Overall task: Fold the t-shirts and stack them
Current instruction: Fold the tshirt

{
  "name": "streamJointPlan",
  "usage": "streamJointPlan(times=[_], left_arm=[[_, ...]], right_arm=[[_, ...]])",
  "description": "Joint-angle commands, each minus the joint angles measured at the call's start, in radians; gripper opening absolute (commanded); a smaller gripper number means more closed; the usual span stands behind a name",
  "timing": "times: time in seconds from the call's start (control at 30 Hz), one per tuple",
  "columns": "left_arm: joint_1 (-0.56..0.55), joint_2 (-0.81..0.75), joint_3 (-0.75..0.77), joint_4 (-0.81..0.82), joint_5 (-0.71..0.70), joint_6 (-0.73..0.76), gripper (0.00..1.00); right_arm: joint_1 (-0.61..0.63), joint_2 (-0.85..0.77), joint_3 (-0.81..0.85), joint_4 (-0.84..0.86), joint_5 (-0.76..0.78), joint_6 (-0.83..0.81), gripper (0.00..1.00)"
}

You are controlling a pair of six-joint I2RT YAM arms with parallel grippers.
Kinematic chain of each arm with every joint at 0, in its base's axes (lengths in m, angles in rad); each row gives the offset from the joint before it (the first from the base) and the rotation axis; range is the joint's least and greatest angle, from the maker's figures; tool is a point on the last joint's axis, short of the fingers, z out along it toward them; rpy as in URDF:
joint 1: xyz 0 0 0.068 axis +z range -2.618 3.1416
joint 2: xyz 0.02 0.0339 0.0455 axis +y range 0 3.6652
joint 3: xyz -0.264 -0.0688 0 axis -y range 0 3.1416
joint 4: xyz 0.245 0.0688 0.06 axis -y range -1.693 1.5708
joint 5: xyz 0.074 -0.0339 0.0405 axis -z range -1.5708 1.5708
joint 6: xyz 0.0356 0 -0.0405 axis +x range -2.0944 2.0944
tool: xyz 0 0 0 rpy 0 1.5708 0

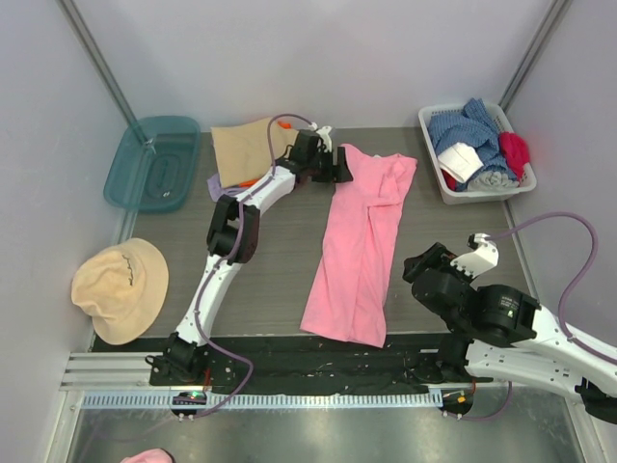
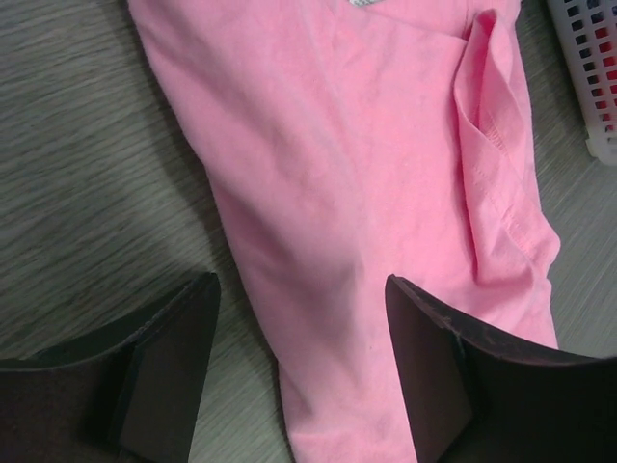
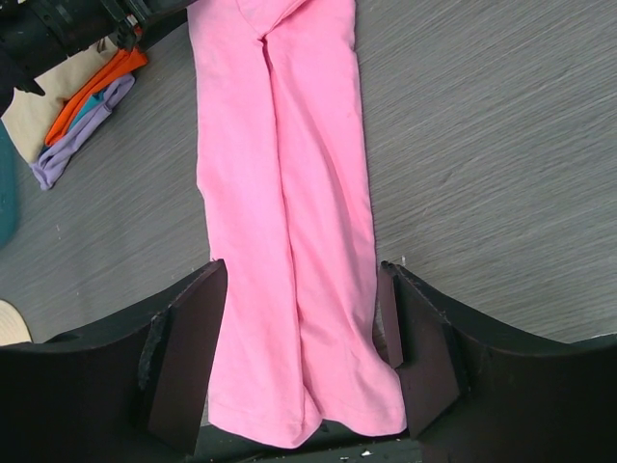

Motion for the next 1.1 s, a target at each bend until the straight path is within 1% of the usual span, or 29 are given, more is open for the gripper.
streamJointPlan(times=[0.0,0.07,0.17,0.2,0.27,0.3,0.37,0.4,0.43,0.47,0.67,0.83,1.07], left_arm=[[0.016,0.039,0.03,0.016,0.035,-0.051,0.68],[0.016,0.044,0.035,0.026,0.041,-0.06,0.64],[0.019,0.056,0.05,0.033,0.061,-0.074,0.51],[0.019,0.059,0.052,0.039,0.065,-0.085,0.43],[0.02,0.066,0.053,0.053,0.076,-0.097,0.31],[0.02,0.07,0.053,0.061,0.082,-0.112,0.22],[0.02,0.073,0.055,0.073,0.085,-0.123,0.14],[0.02,0.076,0.055,0.079,0.085,-0.135,0.09],[0.022,0.078,0.055,0.089,0.085,-0.143,0.06],[0.023,0.082,0.055,0.095,0.085,-0.154,0.0],[0.039,0.086,0.05,0.141,0.044,-0.25,0.0],[0.048,0.089,0.053,0.185,-0.036,-0.312,0.0],[0.062,0.084,0.063,0.196,-0.143,-0.37,0.0]], right_arm=[[0.004,0.003,-0.001,0.002,0.055,0.026,0.72],[0.004,0.003,-0.007,0.003,0.052,0.031,0.72],[0.006,-0.006,-0.014,0.003,0.047,0.04,0.72],[0.004,-0.006,-0.018,0.003,0.047,0.045,0.71],[0.006,-0.011,-0.027,0.002,0.049,0.046,0.71],[0.006,-0.012,-0.028,0.005,0.046,0.051,0.71],[0.006,-0.014,-0.034,0.003,0.044,0.054,0.71],[0.006,-0.012,-0.036,0.005,0.043,0.057,0.71],[0.006,-0.011,-0.039,0.003,0.041,0.06,0.71],[0.004,-0.012,-0.041,0.005,0.041,0.06,0.71],[0.004,-0.008,-0.05,0.012,0.035,0.062,0.71],[0.006,-0.003,-0.057,0.025,0.027,0.065,0.71],[0.006,-0.003,-0.062,0.029,0.027,0.069,0.71]])
